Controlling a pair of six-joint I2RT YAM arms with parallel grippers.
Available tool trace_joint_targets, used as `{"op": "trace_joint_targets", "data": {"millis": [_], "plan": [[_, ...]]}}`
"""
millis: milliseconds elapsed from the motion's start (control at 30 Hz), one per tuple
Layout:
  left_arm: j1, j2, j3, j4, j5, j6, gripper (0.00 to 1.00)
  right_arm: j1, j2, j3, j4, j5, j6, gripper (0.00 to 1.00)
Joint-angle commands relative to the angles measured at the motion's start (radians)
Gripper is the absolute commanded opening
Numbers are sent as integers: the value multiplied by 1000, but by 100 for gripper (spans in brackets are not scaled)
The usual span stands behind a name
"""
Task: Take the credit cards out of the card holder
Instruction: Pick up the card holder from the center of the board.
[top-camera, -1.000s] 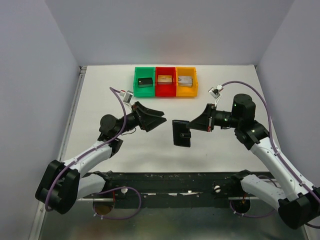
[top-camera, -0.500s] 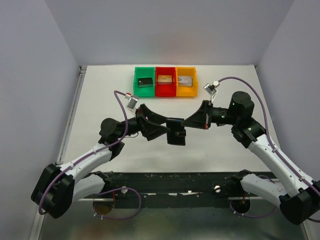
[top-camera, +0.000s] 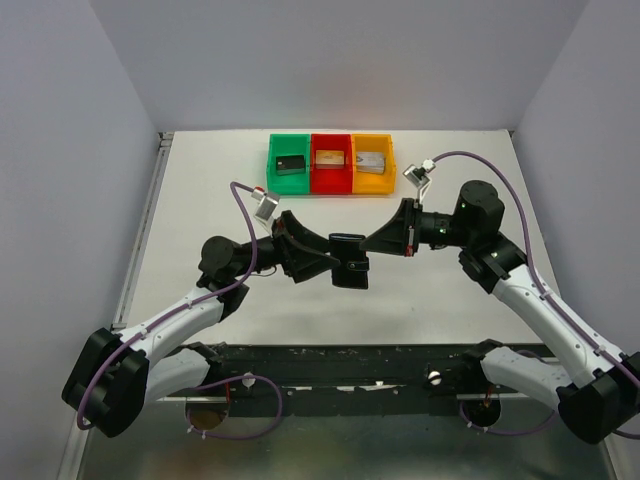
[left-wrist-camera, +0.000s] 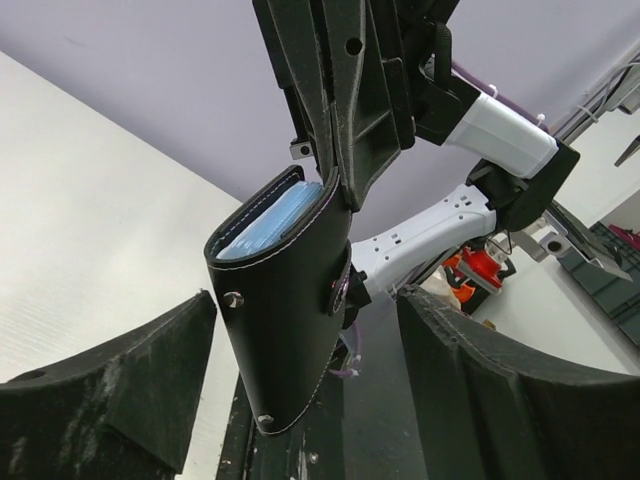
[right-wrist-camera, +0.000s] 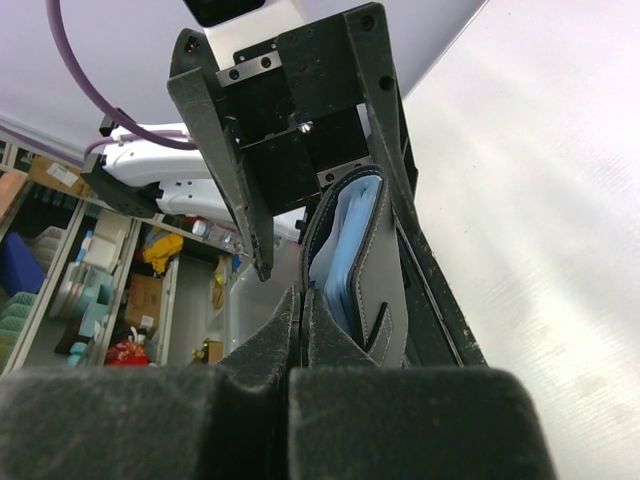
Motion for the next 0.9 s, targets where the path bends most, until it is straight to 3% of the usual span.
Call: {"op": "trace_joint_targets", "data": {"millis": [0,867], "plan": [[-8,-16,8,33,45,22,79,9,9,41,15,-12,-12,1],[-22,-29,23,-56,20,74,40,10,21,54,-72,4,-77,1]]}}
